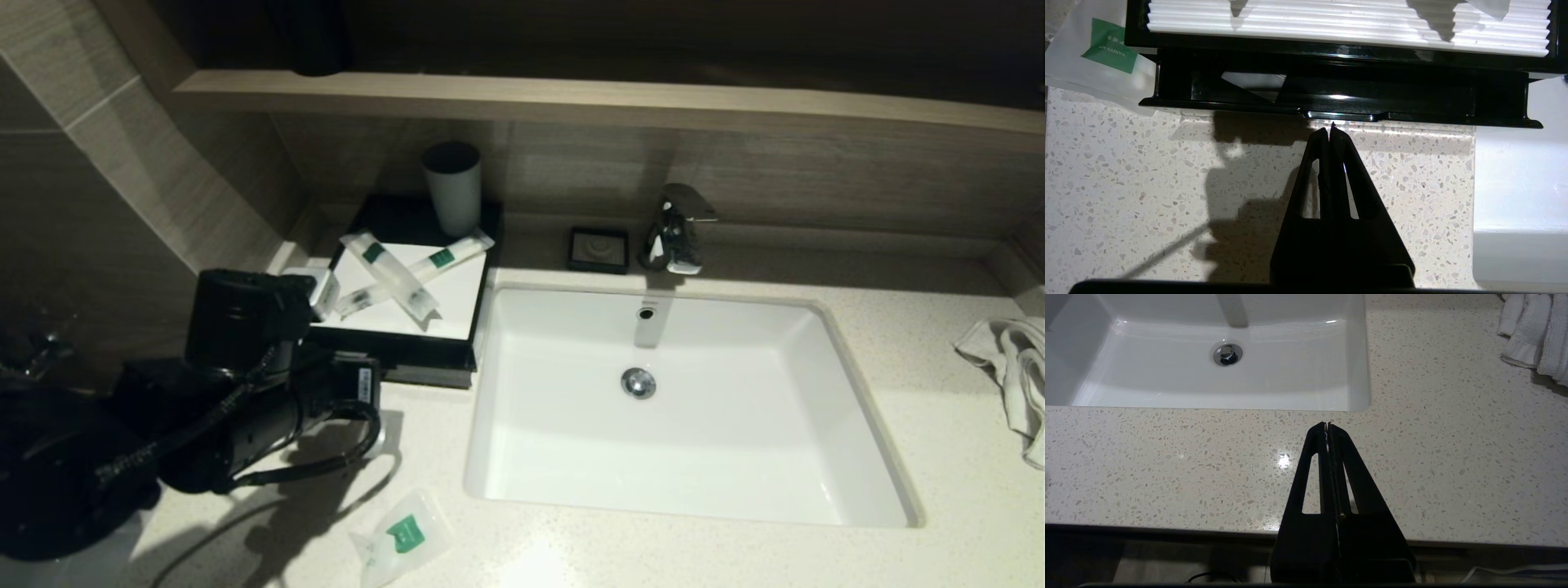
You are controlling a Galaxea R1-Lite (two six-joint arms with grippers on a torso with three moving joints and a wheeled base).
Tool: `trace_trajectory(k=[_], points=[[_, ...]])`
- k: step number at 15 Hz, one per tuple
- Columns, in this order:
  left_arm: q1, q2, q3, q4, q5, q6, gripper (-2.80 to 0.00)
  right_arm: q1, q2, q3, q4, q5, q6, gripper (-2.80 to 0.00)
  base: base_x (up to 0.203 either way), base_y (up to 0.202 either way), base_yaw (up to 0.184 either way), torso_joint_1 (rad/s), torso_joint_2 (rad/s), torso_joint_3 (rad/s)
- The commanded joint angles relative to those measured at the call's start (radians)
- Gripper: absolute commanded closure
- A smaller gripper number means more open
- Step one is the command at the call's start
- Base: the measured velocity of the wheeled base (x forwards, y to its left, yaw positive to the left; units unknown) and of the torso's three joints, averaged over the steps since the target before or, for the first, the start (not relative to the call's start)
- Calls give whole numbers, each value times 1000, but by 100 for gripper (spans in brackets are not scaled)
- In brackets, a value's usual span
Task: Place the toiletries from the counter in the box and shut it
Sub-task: Open the drawer
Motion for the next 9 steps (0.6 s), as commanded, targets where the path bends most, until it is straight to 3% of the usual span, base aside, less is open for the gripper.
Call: trace_trajectory(k=[1, 9], points=[[-1, 5, -5, -3, 2, -3, 0, 0, 0, 0, -1, 0, 0, 0, 0, 0, 0, 0, 0, 0], [-1, 25, -11, -20, 1, -5, 0, 0, 0, 0, 0, 0, 0, 0, 0, 0, 0, 0, 0, 0]])
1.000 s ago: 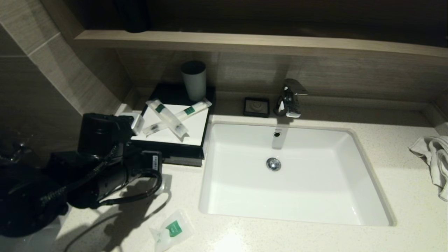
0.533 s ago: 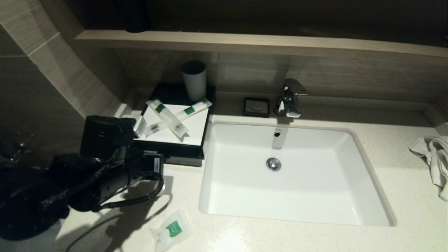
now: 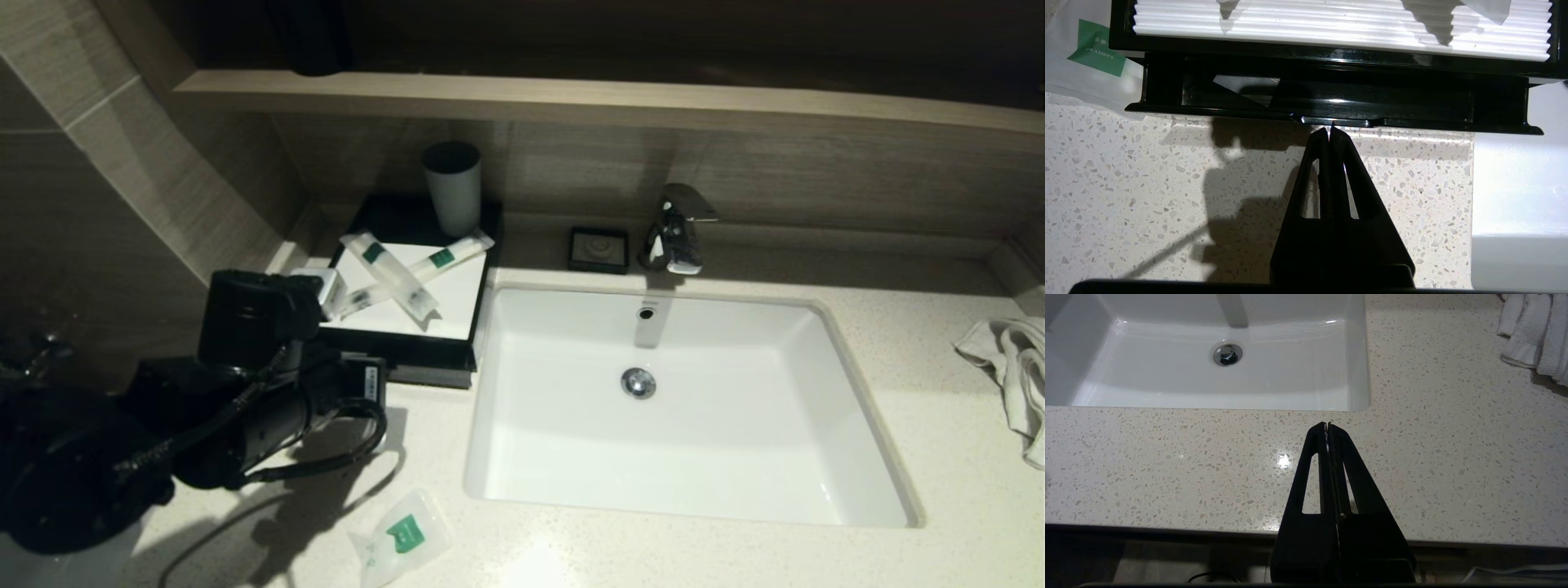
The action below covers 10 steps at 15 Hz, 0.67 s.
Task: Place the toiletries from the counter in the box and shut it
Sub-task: Open the drawer
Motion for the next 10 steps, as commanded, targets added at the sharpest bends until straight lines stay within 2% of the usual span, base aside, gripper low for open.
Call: trace_trajectory(k=[1, 10], points=[[0, 9, -3, -5, 2, -1, 0, 0, 0, 0, 1, 0, 0, 0, 0, 0, 0, 0, 0, 0], [0, 44, -6, -42, 2, -1, 0, 0, 0, 0, 1, 0, 0, 0, 0, 0, 0, 0, 0, 0]])
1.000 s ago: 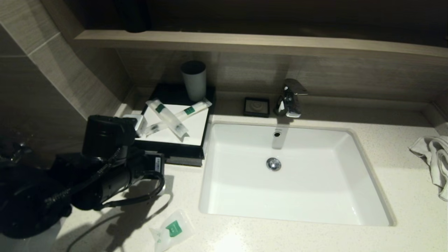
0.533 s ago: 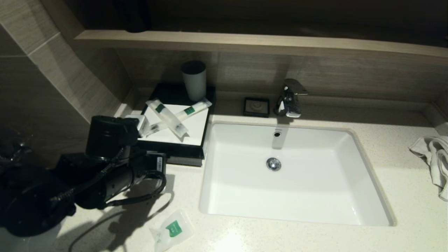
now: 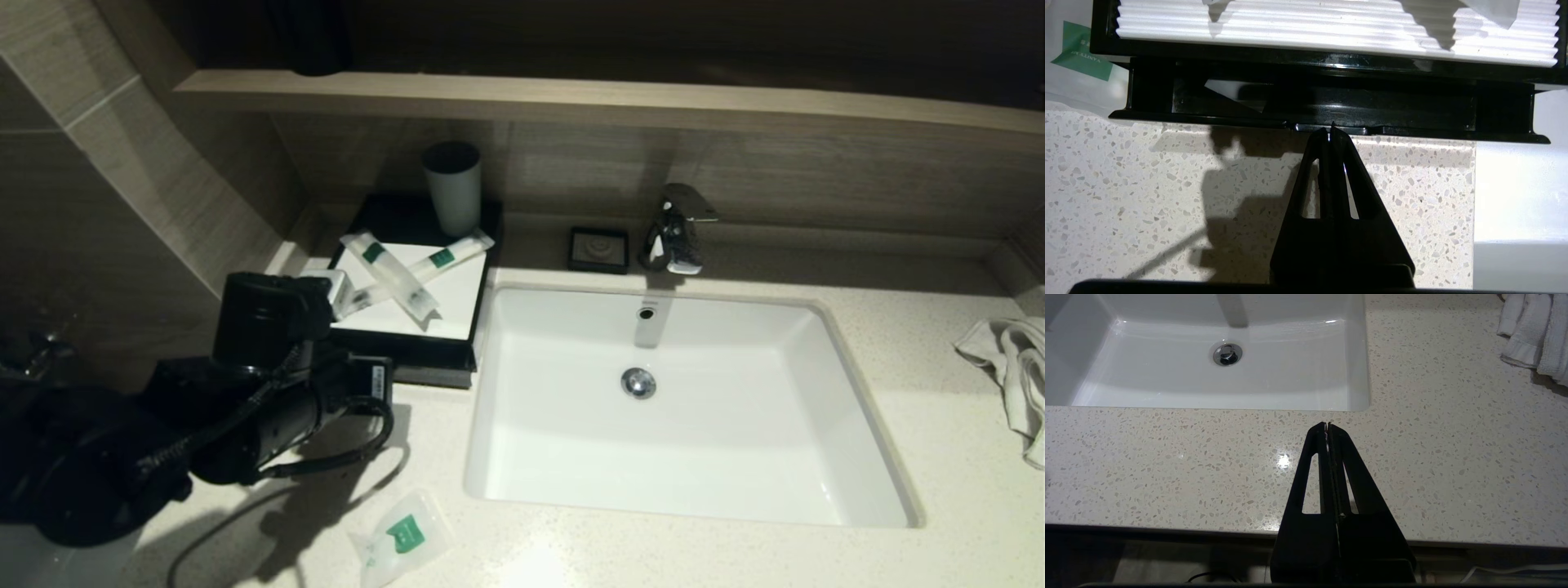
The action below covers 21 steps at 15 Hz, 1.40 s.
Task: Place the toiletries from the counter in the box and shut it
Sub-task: Open the drawer
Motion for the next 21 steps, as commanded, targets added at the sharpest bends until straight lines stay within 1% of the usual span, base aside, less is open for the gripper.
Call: trace_trajectory(k=[1, 13, 21], points=[[0, 10, 0, -11, 2, -1, 0, 0, 0, 0, 0, 0, 0, 0, 0, 0, 0, 0, 0, 0], [0, 45, -14, -41, 4, -3, 0, 0, 0, 0, -1, 0, 0, 0, 0, 0, 0, 0, 0, 0], [0, 58, -29, -41, 5, -9, 0, 0, 0, 0, 0, 0, 0, 0, 0, 0, 0, 0, 0, 0]])
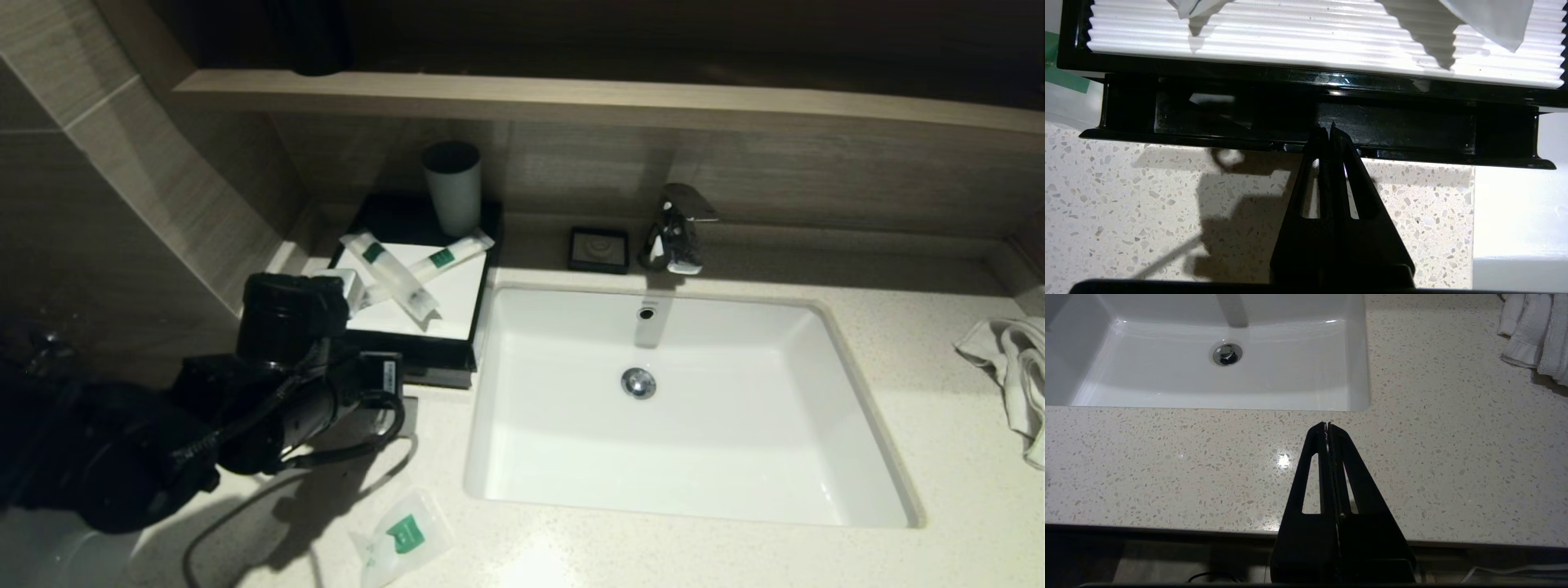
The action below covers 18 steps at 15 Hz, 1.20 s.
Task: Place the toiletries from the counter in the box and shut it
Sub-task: Open the drawer
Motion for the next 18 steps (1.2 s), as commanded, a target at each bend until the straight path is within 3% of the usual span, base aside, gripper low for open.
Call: trace_trajectory(k=[1, 18], points=[[0, 9, -8, -3, 2, -2, 0, 0, 0, 0, 0, 0, 0, 0, 0, 0, 0, 0, 0, 0], [2, 54, -39, -8, 1, -2, 0, 0, 0, 0, -1, 0, 0, 0, 0, 0, 0, 0, 0, 0]])
